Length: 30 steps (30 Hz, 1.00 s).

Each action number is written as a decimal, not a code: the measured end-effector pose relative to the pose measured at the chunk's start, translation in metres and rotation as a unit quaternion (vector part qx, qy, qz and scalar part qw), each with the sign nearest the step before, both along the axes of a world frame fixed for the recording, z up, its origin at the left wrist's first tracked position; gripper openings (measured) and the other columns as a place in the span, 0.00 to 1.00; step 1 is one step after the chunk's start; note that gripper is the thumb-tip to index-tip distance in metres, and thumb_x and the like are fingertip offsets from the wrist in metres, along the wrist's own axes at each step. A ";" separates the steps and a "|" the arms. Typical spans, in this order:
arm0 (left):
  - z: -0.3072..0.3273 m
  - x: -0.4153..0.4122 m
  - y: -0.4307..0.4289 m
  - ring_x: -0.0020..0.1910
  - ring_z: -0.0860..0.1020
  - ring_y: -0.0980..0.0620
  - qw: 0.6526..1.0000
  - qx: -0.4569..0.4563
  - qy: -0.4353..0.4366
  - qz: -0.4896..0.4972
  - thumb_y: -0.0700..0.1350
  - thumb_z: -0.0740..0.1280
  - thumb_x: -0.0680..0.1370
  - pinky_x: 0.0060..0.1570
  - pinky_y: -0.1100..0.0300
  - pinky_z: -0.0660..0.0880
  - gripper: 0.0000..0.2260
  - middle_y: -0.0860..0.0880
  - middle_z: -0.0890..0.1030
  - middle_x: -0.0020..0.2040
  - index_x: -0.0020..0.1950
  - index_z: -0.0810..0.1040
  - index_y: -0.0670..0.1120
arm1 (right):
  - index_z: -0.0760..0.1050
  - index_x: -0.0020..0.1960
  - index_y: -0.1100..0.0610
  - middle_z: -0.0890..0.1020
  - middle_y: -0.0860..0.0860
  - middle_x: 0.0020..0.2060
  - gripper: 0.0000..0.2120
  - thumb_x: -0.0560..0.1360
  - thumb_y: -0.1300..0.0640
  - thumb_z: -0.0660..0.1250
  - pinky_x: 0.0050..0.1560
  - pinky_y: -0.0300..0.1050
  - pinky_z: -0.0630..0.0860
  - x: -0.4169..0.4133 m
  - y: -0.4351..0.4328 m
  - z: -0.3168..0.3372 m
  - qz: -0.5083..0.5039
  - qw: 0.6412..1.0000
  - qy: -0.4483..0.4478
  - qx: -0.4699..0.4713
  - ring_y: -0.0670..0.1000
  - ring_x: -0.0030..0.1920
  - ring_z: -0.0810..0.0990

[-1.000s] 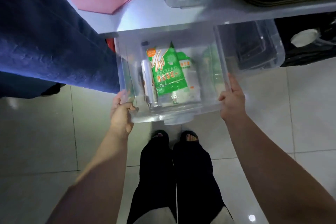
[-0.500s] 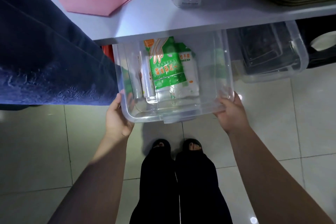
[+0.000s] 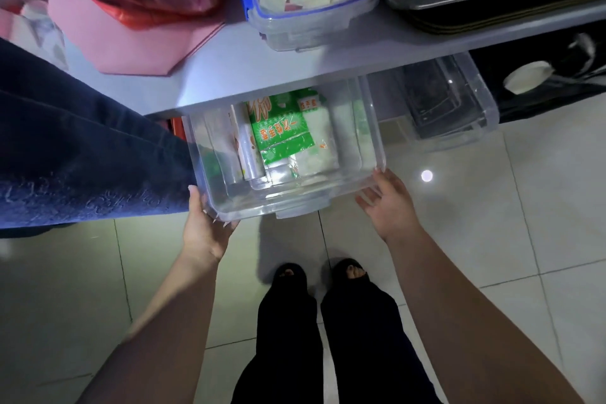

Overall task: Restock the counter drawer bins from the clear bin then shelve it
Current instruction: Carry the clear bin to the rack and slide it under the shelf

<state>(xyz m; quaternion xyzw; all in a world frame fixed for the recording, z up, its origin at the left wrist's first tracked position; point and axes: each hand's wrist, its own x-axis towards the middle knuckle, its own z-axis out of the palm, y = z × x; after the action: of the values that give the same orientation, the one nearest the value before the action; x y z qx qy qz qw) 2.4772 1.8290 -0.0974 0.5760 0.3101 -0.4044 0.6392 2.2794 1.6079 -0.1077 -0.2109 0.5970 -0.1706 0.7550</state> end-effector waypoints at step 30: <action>0.048 -0.169 -0.368 0.52 0.80 0.44 0.935 0.018 -0.108 -0.338 0.40 0.65 0.70 0.60 0.37 0.71 0.25 0.44 0.80 0.52 0.67 0.68 0.45 | 0.65 0.68 0.55 0.66 0.59 0.62 0.24 0.74 0.55 0.65 0.55 0.74 0.69 -0.107 -0.180 -0.158 -0.317 0.858 -0.266 0.306 0.70 0.67 0.66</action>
<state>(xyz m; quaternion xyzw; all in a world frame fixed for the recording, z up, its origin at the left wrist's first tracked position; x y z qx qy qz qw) 2.3082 1.4610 -0.0498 0.6982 0.0335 -0.5264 0.4840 2.1721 1.4284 -0.2658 0.2842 0.4306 -0.2589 0.8166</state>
